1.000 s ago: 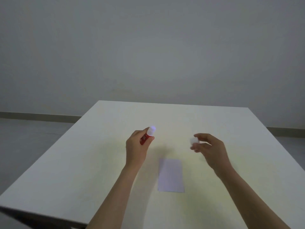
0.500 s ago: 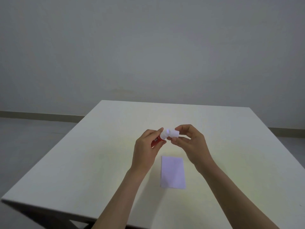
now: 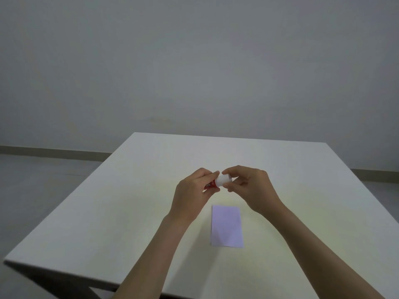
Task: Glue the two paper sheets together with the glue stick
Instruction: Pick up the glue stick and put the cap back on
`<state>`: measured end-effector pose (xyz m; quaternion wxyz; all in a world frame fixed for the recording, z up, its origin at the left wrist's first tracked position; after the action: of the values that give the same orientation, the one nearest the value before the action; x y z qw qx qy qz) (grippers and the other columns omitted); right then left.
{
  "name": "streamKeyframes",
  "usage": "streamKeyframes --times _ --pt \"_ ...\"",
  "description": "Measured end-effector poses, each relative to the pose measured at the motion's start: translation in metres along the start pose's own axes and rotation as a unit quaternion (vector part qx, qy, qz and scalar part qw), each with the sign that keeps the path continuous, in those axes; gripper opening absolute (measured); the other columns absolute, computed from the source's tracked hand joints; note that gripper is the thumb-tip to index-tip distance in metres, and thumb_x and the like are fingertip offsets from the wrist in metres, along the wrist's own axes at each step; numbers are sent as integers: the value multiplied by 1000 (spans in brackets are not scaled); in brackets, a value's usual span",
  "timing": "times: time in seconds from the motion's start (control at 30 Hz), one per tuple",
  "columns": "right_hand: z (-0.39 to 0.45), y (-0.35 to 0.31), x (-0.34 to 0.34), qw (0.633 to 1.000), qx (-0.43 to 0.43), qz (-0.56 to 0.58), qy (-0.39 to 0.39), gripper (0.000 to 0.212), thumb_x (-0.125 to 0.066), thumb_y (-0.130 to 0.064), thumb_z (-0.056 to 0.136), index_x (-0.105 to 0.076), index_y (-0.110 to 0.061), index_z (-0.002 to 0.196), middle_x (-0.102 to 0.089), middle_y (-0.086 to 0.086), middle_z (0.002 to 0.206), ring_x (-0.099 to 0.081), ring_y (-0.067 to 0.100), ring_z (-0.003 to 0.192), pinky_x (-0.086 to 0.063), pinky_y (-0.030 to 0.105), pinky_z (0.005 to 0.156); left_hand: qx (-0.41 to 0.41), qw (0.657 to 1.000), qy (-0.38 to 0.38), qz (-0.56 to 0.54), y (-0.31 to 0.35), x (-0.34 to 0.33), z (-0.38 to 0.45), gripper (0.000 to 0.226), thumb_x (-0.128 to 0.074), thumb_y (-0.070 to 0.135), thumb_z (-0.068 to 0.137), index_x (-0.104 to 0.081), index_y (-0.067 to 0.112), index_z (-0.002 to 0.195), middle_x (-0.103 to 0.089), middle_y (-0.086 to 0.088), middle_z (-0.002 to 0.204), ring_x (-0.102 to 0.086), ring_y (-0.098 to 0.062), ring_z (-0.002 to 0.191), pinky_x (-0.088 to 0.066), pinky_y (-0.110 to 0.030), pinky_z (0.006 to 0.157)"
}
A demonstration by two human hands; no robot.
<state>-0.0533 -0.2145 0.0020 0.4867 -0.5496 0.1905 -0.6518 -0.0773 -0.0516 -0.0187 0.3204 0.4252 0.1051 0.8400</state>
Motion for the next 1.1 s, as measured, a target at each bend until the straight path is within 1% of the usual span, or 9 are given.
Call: streamKeyframes --times 0.13,0.3,0.47,0.53,0.67,0.8,0.87,0.97,1.1 --pt "2 -1 0 999 15 -40 -9 12 -66 -27 84 -71 -16 85 -70 -3 70 -55 8 44 -39 11 49 -9 1000 -1 26 4 3 3 34 -77 12 73 -71 14 107 -70 1 90 -64 -14 70 -55 -32 62" --pt "3 1 -4 986 -46 -157 0 51 -39 -49 93 -55 -18 55 -49 -9 41 -45 11 44 -38 28 53 -1 1000 -12 26 8 5 1 35 -78 14 73 -72 16 106 -70 3 88 -62 -15 68 -51 -28 60" --pt "4 -1 3 997 14 -41 -56 20 -62 -33 86 -56 -30 104 -60 -12 83 -56 6 60 -42 10 58 25 1000 -1 6 7 8 4 35 -77 18 74 -71 16 109 -71 1 93 -63 -17 74 -53 -35 64" --pt "3 -3 2 998 17 -35 -44 10 -64 -29 85 -58 -23 90 -63 -10 76 -55 1 56 -42 9 54 19 1000 -2 0 10 9 5 35 -77 17 75 -71 15 109 -71 0 93 -64 -18 74 -54 -37 66" --pt "5 -5 3 992 -22 -124 4 54 -50 -55 85 -63 -4 72 -61 7 56 -50 18 52 -44 34 56 14 1000 -4 -5 15 9 5 28 -77 16 74 -72 14 101 -70 -1 88 -63 -21 72 -53 -39 64" --pt "3 -7 11 997 28 -52 -55 20 -66 -34 83 -58 -26 99 -61 -11 79 -55 9 58 -44 23 59 20 1000 4 -12 14 11 6 35 -77 19 75 -71 14 109 -71 -1 92 -64 -20 75 -54 -38 66" --pt "2 -8 9 998 19 -44 -43 15 -64 -35 84 -57 -22 84 -64 -6 68 -51 5 50 -43 25 56 18 1000 -3 -13 15 12 5 34 -77 18 74 -71 15 108 -71 0 92 -64 -20 75 -54 -39 66" --pt "3 -11 8 991 -23 -129 -2 54 -46 -57 86 -58 -10 63 -58 -2 48 -56 18 50 -44 33 55 13 1000 -4 -14 18 10 4 28 -77 17 73 -72 16 101 -70 0 87 -61 -21 70 -52 -40 63" --pt "3 -12 15 997 13 -74 -33 25 -58 -47 85 -63 -25 96 -61 -11 74 -57 12 58 -46 23 60 19 1000 1 -23 19 10 4 32 -77 18 74 -72 16 106 -71 1 90 -64 -20 74 -53 -39 66"
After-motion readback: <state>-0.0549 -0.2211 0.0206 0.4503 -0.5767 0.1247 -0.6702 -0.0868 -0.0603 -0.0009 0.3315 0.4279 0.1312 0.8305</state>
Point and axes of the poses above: each hand's wrist, its own z-axis towards the middle knuckle, its own x-axis out of the back of the hand, y = z × x, the point moved 1 cm from there along z, towards the middle knuckle
